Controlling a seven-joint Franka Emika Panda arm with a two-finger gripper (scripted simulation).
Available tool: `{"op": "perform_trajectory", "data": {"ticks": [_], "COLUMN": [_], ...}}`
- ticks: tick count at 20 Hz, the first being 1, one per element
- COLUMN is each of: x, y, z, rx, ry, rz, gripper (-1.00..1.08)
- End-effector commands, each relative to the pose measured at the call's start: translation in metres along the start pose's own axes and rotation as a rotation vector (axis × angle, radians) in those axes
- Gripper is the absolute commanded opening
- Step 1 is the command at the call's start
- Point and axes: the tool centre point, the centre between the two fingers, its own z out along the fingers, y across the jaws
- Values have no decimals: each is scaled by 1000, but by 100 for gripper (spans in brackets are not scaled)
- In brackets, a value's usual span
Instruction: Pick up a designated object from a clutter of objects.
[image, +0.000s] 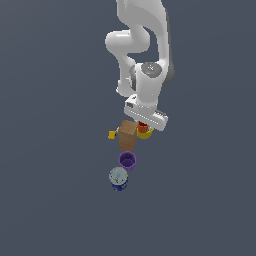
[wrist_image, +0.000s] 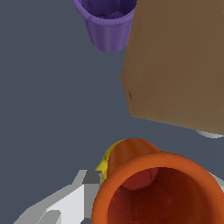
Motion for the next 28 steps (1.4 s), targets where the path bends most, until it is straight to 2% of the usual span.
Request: {"op": "perform_trajectory", "data": {"ticks": [1,16,22,28], "x": [0,5,16,33], "y": [0,7,27,57], "z": [1,-10,-35,-75], "rx": [0,1,3,4], "ry": [0,1,0,-2], "rz": [0,0,0,0], "gripper": [-100,-100,-100,-100]}}
